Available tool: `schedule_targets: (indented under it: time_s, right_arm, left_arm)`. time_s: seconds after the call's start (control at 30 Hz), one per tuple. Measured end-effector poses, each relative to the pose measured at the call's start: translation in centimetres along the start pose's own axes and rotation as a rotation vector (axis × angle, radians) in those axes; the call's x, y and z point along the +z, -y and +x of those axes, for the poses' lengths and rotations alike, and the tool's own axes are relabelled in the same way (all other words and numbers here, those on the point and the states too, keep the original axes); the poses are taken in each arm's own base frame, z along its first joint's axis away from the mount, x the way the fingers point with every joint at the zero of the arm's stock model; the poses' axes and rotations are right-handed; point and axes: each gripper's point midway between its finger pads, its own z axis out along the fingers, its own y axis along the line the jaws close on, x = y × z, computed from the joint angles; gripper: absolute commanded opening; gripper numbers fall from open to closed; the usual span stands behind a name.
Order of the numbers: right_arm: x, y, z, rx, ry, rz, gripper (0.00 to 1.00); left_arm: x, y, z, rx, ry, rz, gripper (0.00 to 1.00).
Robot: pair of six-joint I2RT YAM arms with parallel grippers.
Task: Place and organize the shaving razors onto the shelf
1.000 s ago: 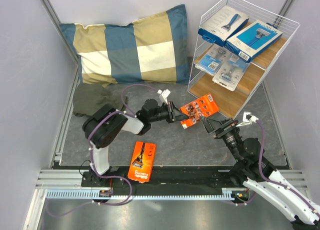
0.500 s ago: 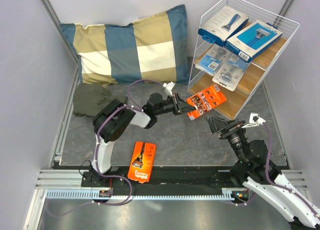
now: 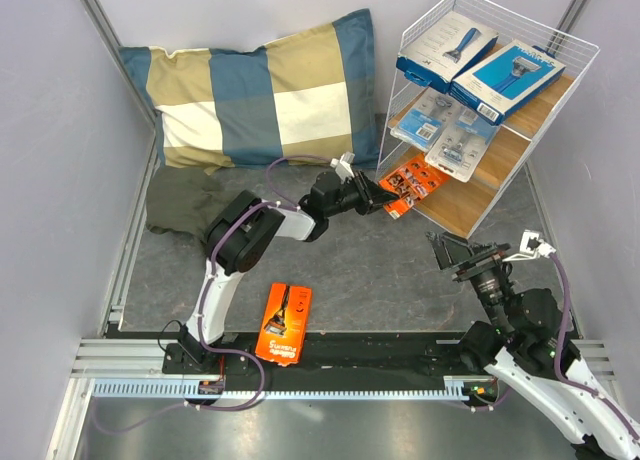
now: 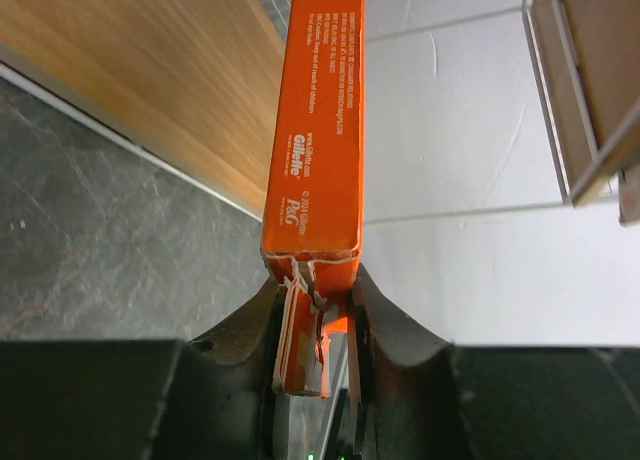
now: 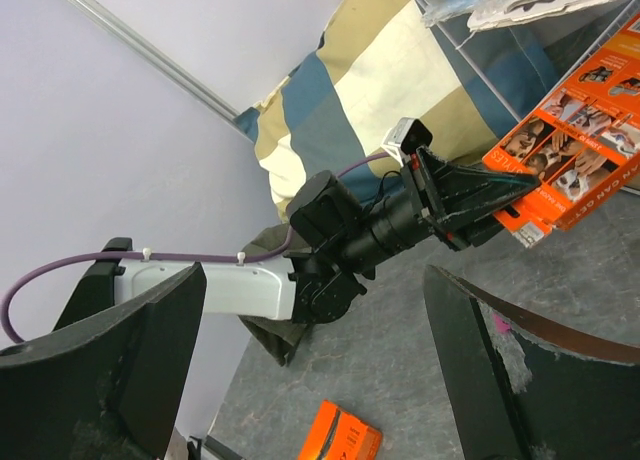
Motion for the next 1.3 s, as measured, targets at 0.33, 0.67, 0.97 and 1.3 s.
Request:
schedule_targets:
  time_s: [0.33, 0.67, 0.97, 1.3]
  right_arm:
    - [-0.9, 0.2, -0.9, -0.014, 0.019, 0.007, 0.98]
    - [-1.3, 0.2, -1.2, -0.033, 0.010, 0.020, 0.98]
    - [-1.4, 0.6, -1.0, -0.041, -0.002, 0.034, 0.98]
    - [-1.5, 0.7, -1.0, -0.047, -0.010, 0.043, 0.98]
  left_arm:
    - [2.8, -1.1, -1.9, -0.036, 0.041, -0.054, 0.11]
    - [4.8, -3.0, -2.5, -0.053, 0.048, -0.085, 0.28]
    - [5.5, -2.8, -3.3, -0.048, 0.076, -0.084, 0.57]
    - [6.0, -3.3, -3.4, -0.048, 0.083, -0.091, 0.85]
